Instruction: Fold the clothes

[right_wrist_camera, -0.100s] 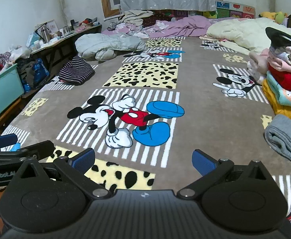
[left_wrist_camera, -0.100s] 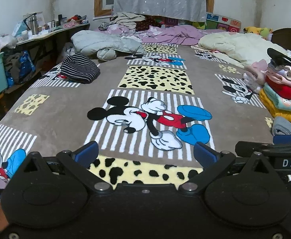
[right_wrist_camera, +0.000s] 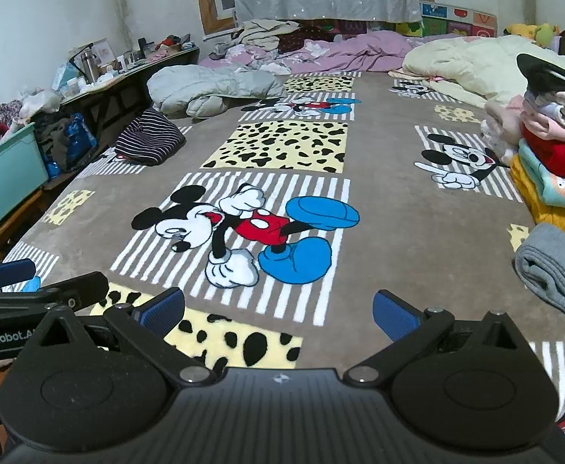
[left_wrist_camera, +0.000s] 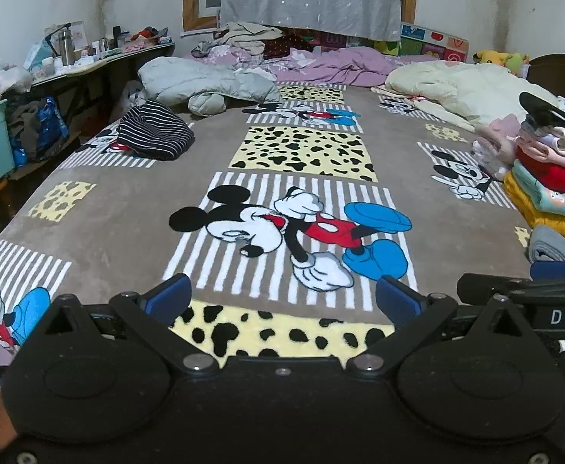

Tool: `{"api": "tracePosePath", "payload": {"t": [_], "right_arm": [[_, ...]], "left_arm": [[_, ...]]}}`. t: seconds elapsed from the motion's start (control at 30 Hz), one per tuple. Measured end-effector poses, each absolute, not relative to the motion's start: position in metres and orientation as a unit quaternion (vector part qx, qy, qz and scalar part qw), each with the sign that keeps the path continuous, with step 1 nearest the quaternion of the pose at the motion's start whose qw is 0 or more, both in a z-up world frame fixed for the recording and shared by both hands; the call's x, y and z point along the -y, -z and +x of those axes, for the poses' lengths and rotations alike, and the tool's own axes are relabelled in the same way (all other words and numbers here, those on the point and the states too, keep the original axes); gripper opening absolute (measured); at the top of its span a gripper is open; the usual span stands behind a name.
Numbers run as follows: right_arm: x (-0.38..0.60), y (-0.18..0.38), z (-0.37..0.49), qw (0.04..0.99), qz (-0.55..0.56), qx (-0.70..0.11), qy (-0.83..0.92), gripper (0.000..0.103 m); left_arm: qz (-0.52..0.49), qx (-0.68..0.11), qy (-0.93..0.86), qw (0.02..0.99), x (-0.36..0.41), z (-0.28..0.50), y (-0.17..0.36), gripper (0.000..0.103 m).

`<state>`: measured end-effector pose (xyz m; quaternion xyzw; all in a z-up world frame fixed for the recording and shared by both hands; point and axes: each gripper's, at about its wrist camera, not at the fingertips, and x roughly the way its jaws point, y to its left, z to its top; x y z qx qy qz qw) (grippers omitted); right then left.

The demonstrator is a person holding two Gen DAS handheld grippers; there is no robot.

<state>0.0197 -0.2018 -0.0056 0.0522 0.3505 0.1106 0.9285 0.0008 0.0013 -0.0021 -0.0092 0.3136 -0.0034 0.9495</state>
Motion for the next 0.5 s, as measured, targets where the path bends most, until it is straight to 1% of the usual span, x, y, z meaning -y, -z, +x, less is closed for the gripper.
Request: {"api": "tracePosePath", "payload": {"t": [0.5], "right_arm": [[0.2039,0.0107,0.0204,0.927,0.051,-0.354,-0.108,0.103]], "left_arm": [[-0.011,-0.315,0.005,0.949,-0.004,0.0032,0.0095,0.103]]}}
